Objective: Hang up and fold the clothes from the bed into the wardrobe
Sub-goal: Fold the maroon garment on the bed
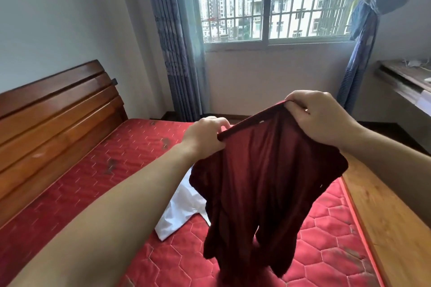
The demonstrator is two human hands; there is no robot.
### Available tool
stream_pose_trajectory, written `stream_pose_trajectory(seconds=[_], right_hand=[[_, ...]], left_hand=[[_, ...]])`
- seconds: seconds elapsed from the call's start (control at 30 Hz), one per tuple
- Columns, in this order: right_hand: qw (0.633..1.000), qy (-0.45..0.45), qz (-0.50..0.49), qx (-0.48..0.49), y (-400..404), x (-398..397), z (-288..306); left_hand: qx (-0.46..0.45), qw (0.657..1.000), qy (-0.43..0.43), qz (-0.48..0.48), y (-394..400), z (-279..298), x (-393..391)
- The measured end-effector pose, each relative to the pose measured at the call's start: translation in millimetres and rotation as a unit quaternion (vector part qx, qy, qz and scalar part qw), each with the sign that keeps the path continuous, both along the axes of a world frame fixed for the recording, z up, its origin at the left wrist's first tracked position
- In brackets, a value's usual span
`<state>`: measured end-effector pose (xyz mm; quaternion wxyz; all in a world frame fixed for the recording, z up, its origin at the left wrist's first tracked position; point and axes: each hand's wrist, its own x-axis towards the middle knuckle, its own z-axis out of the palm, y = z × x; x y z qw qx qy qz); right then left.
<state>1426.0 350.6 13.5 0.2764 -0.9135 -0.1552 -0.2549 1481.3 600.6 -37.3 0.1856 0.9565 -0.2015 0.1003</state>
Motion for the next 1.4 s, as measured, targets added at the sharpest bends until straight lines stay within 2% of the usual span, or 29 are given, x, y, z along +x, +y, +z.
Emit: stream_pose_trajectory(seconds=[0.2,0.27,0.33,0.47,0.57,0.63,0.7,0.77,0.83,0.87,0.93,1.0,1.13,1.23,1.3,1.4], right_hand=[[0.998,0.045,-0.038,0.036,-29.9,1.3,-0.7],[0.993,0.093,-0.049,0.055,-38.2,-1.5,1.7],[0.98,0.181,-0.034,0.077,-41.2,-6.5,4.3],[0.92,0.317,0.039,0.228,-30.0,-14.5,6.4],[0.849,0.393,0.084,0.342,-16.5,-17.4,6.9],[0.822,0.417,0.111,0.371,-9.7,-19.5,6.5],[0.834,0.401,0.127,0.356,-1.8,-21.8,3.8],[0.909,0.31,0.115,0.254,6.1,-25.0,-3.5],[0.98,0.165,0.076,0.087,8.6,-24.7,-13.8],[0.992,0.109,0.055,0.014,8.7,-24.2,-18.0],[0.995,0.044,-0.013,-0.09,9.8,-26.1,-18.8],[0.988,0.061,-0.044,-0.133,11.4,-28.7,-13.3],[0.984,0.153,0.072,-0.05,10.1,-25.5,-12.2],[0.958,0.226,0.13,0.118,13.3,-26.0,-5.3],[0.947,0.225,0.122,0.196,16.5,-26.5,-2.1],[0.951,0.197,0.074,0.228,19.9,-26.2,-2.3]], left_hand=[[-0.015,0.994,0.001,0.112,29.3,-18.7,14.0],[-0.06,0.989,0.029,0.135,40.6,-25.5,17.6],[-0.124,0.982,0.082,0.115,45.4,-27.7,20.1],[-0.271,0.938,0.215,0.02,36.7,-19.2,15.1],[-0.324,0.915,0.24,0.0,19.2,-7.1,7.3],[-0.345,0.909,0.233,-0.002,7.4,0.9,4.0],[-0.355,0.908,0.222,-0.005,-2.6,8.4,0.5],[-0.365,0.905,0.216,-0.016,-10.7,13.4,-2.4],[-0.378,0.9,0.216,-0.027,-16.8,16.0,-5.0],[-0.386,0.896,0.217,-0.031,-19.5,16.8,-6.3],[-0.403,0.887,0.221,-0.035,-24.0,17.7,-8.4],[-0.414,0.881,0.226,-0.038,-27.2,17.8,-10.2],[-0.409,0.877,0.249,-0.046,-29.7,17.4,-13.7],[-0.401,0.875,0.262,-0.065,-32.6,16.3,-19.1],[-0.411,0.876,0.243,-0.073,-35.6,16.2,-21.4],[-0.425,0.869,0.239,-0.082,-38.4,18.6,-24.2]])
